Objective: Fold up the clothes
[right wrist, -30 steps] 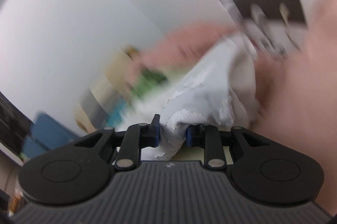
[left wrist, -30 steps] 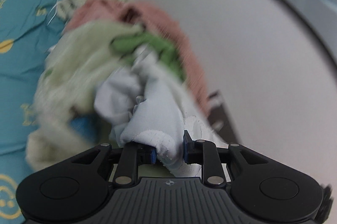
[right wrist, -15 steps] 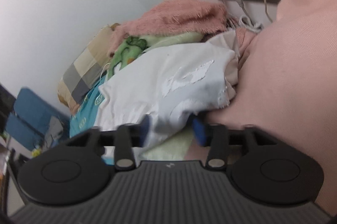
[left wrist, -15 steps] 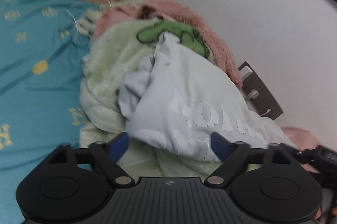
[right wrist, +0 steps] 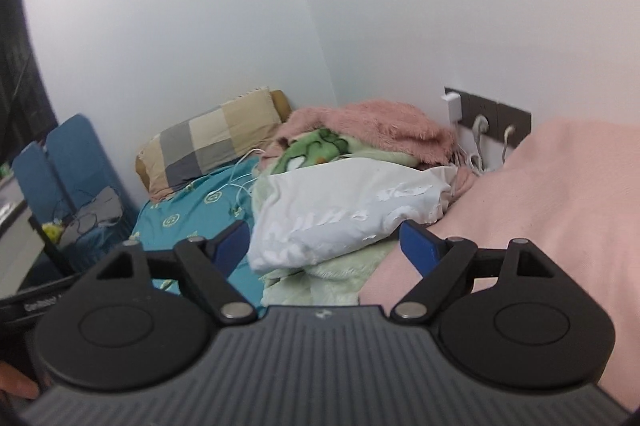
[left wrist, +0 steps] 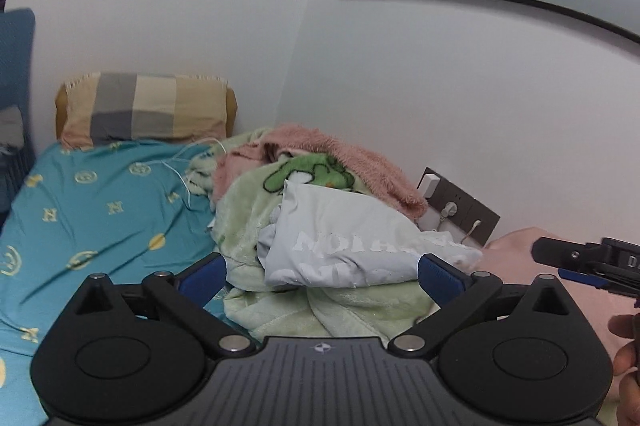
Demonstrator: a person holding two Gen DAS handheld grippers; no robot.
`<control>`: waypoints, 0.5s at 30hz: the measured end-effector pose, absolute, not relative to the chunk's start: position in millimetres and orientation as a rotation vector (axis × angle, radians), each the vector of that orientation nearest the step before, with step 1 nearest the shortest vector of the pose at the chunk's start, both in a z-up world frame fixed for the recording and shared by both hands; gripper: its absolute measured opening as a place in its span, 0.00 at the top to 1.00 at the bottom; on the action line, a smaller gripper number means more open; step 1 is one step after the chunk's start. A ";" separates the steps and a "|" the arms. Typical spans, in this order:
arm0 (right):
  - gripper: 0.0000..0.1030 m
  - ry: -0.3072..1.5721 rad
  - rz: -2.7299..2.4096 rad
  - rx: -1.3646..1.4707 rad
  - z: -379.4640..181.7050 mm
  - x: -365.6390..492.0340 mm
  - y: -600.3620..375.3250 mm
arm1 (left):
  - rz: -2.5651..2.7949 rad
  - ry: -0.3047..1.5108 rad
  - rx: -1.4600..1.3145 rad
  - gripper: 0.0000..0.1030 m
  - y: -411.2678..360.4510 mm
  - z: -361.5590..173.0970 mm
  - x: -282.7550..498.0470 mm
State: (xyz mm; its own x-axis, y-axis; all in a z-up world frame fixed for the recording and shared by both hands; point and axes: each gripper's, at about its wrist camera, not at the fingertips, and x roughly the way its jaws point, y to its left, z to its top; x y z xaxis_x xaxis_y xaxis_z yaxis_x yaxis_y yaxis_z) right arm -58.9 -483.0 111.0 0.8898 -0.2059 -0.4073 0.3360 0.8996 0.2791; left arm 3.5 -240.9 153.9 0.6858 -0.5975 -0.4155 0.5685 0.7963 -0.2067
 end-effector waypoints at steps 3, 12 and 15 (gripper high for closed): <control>0.18 0.362 -0.277 0.317 110.0 -80.0 -464.6 | -0.635 0.431 -0.005 0.00 -228.5 157.9 -36.9; 0.18 0.273 -0.306 0.204 95.5 -135.3 -412.1 | -0.563 0.318 0.057 0.00 -197.6 152.9 -117.6; 0.18 0.268 -0.308 0.191 91.7 -140.5 -400.5 | -0.578 0.324 0.024 0.00 -189.8 150.9 -126.7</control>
